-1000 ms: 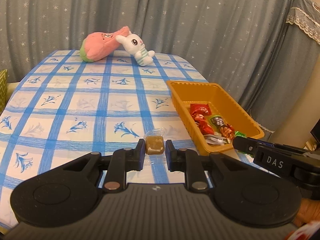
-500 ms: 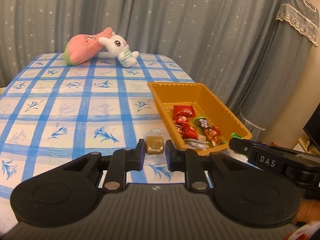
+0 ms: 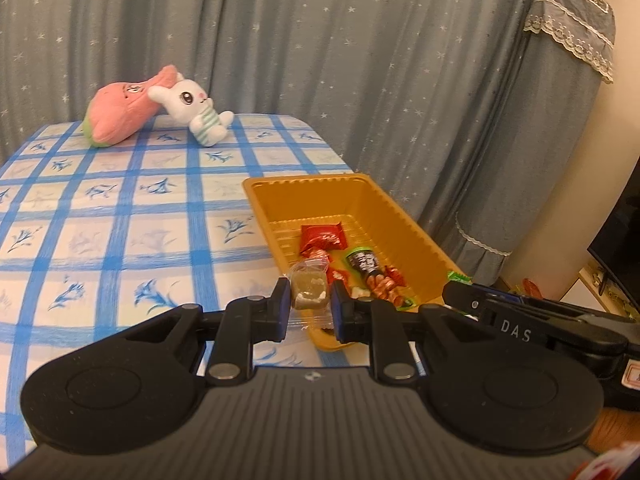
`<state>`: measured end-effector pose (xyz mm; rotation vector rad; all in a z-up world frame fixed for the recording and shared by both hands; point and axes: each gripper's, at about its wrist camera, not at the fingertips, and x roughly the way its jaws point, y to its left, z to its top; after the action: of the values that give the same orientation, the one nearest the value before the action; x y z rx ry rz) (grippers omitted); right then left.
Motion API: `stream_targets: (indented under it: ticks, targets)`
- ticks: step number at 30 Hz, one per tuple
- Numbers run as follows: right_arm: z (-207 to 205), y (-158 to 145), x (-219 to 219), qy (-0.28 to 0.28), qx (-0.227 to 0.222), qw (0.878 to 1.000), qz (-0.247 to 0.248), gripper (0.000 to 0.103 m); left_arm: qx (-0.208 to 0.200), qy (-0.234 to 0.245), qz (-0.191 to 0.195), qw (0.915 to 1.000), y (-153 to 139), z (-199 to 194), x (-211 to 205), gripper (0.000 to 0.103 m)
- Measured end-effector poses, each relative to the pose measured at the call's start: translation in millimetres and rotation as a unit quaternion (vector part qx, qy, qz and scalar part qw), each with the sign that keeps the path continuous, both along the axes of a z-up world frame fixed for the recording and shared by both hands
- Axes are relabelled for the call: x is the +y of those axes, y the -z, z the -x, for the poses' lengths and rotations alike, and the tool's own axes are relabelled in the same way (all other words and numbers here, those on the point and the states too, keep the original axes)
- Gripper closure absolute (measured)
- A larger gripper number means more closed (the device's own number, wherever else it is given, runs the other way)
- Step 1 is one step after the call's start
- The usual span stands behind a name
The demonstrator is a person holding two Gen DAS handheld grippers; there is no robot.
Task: Organize snacks
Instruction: 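Carry the green candy and brown cube candy over the orange tray with both grippers, then lower both grippers into the tray and open them to release the candies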
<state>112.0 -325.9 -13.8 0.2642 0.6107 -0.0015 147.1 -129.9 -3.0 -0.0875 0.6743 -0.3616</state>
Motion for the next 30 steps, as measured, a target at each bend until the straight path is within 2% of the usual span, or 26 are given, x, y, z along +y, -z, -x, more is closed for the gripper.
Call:
stream_targets:
  ticks: [11,30]
  targets:
    - [-14.2,-4.0,-21.3,0.015,-0.007,1.000,0.005,0.082,0.000,0.018,0.001,0.9998,1.1,-18.7,-22.7,0.084]
    - [-56.0,2.6,-34.5,0.009,-0.004,1.000,0.015,0.082,0.013,0.029,-0.002,0.9995,14.4,-58.1,-40.5,0.084]
